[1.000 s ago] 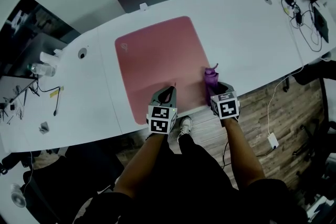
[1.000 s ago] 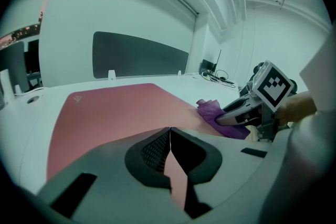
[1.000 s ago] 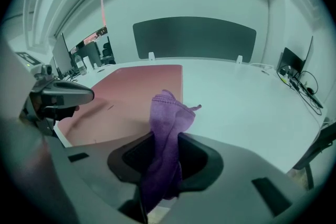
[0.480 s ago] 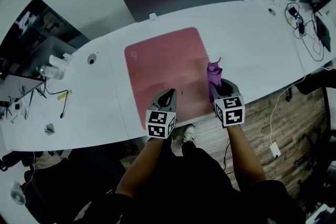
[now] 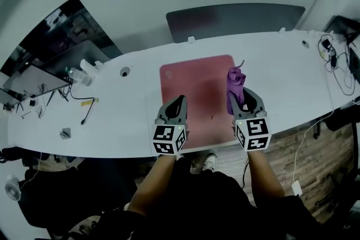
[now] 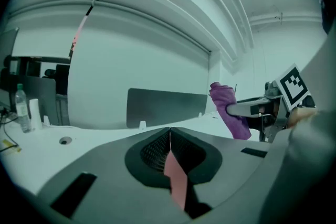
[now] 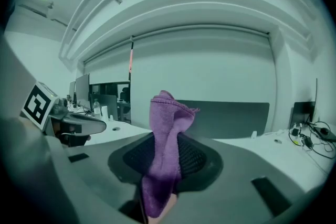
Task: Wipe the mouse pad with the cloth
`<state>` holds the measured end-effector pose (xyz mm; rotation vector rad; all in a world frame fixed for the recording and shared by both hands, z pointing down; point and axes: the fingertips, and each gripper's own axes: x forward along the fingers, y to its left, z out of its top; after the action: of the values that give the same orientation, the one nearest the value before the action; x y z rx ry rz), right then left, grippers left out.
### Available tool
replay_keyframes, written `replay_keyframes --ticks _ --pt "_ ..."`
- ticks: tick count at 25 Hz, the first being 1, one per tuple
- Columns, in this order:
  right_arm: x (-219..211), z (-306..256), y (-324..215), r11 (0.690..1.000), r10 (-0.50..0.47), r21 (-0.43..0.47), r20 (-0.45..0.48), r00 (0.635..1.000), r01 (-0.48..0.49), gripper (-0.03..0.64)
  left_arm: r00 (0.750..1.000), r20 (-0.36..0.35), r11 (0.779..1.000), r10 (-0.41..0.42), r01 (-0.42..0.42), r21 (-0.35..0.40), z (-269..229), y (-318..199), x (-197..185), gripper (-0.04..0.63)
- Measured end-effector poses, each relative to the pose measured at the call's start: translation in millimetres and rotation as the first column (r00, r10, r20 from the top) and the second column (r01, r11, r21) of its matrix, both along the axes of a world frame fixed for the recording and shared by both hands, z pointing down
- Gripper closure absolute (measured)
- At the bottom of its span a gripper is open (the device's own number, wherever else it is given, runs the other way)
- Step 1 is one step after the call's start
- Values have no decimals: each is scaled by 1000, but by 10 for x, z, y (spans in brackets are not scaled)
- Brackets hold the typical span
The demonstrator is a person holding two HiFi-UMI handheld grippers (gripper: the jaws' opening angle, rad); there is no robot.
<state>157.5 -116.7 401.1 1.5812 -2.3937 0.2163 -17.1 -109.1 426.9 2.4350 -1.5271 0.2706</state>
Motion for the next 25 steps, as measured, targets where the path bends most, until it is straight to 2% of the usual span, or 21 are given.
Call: replay_keyframes --ticks 4,7,14,25 --pt "-255 -336 -18 996 -69 67 47 996 66 486 1000 8 996 -30 29 84 -337 -10 -190 572" --pt "-343 -503 -55 991 -88 109 60 994 81 486 999 1 992 -47 46 116 -482 -25 -267 572" --pt "-447 -534 -120 987 -92 133 9 996 90 500 999 3 991 -52 51 120 -518 -42 -301 572" --pt "-531 -522 -113 982 -101 157 0 995 100 500 1000 25 992 -14 11 124 -496 1 -169 572"
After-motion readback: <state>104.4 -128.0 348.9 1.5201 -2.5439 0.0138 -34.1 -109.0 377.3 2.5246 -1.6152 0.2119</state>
